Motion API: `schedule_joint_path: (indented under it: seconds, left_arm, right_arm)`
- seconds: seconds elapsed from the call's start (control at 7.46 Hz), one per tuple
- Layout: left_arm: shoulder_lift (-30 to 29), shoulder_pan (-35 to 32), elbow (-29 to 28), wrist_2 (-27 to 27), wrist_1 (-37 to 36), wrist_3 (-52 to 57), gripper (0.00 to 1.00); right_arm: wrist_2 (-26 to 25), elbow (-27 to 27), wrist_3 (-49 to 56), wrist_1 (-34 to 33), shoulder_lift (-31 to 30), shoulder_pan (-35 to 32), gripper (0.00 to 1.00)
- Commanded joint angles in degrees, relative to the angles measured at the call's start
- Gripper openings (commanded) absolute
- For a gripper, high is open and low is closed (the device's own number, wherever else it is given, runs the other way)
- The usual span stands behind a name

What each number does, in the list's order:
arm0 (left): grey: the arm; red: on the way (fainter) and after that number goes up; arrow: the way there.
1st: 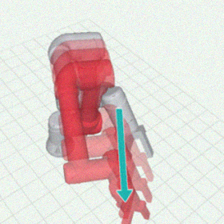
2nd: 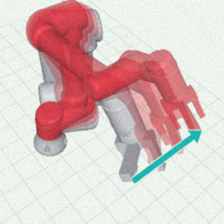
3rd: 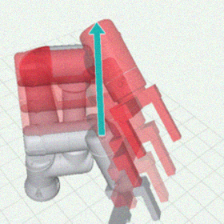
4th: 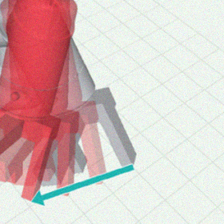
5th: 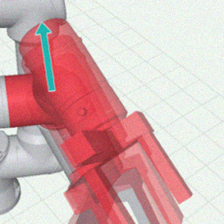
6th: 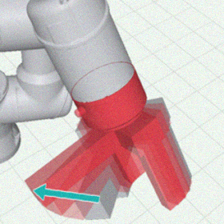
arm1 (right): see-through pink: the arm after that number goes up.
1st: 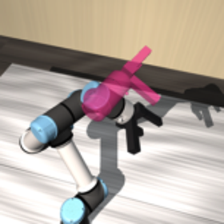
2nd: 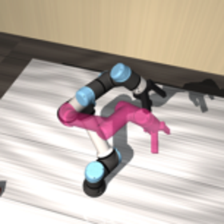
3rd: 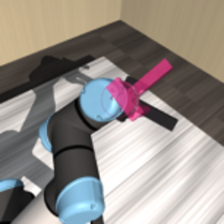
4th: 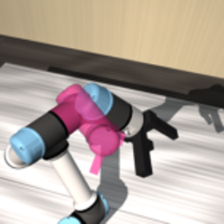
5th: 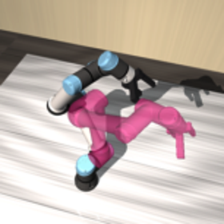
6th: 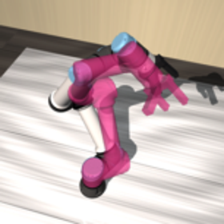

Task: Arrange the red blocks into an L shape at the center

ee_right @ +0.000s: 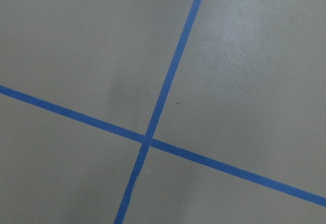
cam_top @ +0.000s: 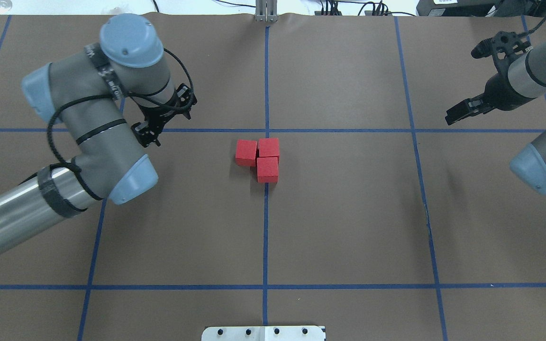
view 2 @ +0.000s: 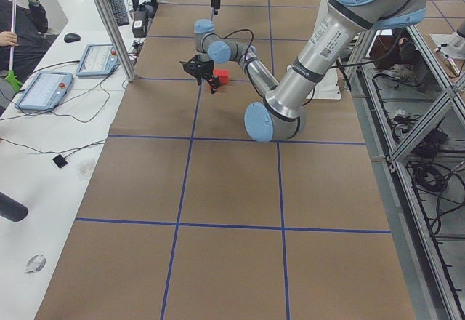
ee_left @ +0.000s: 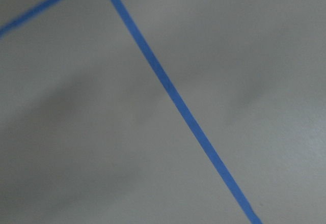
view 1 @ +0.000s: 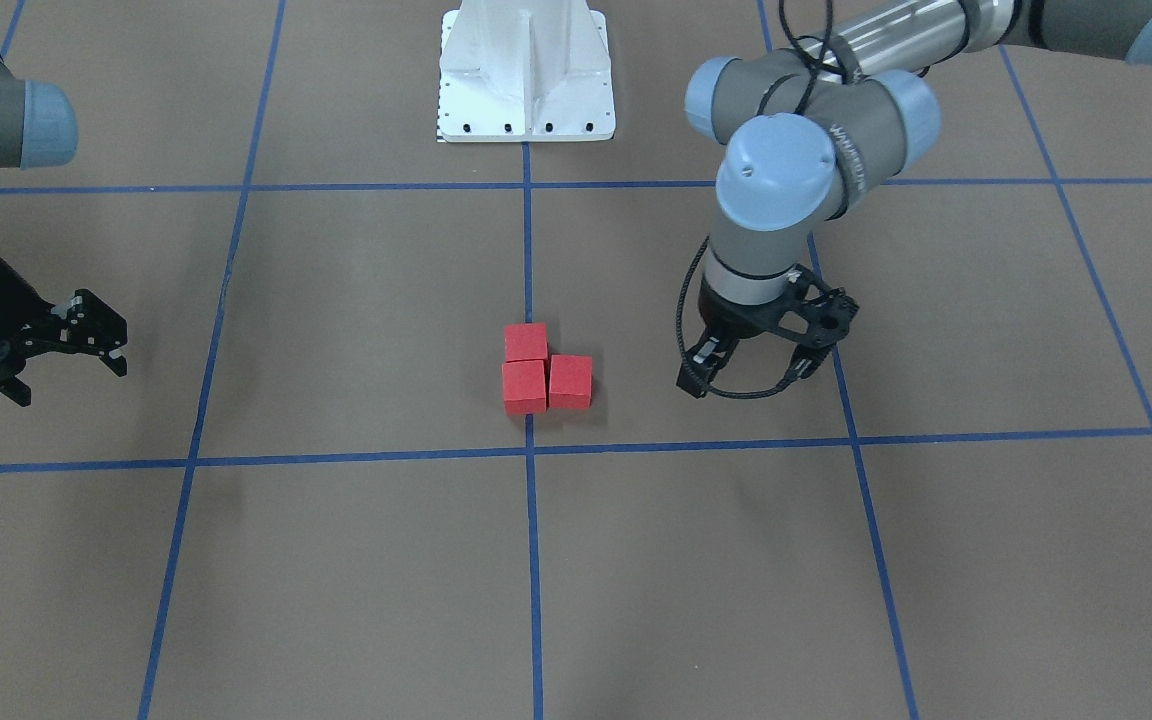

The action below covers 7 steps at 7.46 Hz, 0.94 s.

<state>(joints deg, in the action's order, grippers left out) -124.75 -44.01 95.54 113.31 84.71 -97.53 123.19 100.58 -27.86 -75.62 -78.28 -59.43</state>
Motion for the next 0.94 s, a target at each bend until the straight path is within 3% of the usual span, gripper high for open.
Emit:
schedule_joint_path:
  seconds: [0.0, 0.13, 0.4, 0.54, 0.8]
  left_arm:
    - [14.21, -5.35, 10.59, 0.59, 1.76, 25.08, 1.0]
    - [20.63, -8.69, 12.98, 1.03, 5.68, 35.81, 1.0]
    - [33.47, -21.22, 10.92, 11.96, 16.4, 62.6, 1.0]
    - [35.44, -28.34, 7.42, 17.33, 16.97, 74.47, 1.0]
    - [36.34, -41.53, -2.14, 18.61, 17.15, 97.32, 1.0]
  right_arm:
    - [0.03, -2.91, 0.52, 0.03, -0.46, -2.43, 0.99]
    - [0.29, -4.67, 0.7, 0.03, -0.47, -5.14, 0.99]
    - [1.69, -8.63, 0.79, -0.14, -0.38, -10.95, 0.99]
    - [4.4, -10.65, 0.97, -0.23, -0.46, -14.54, 0.99]
    - [7.67, -15.13, 8.73, -0.67, -1.69, -21.4, 0.99]
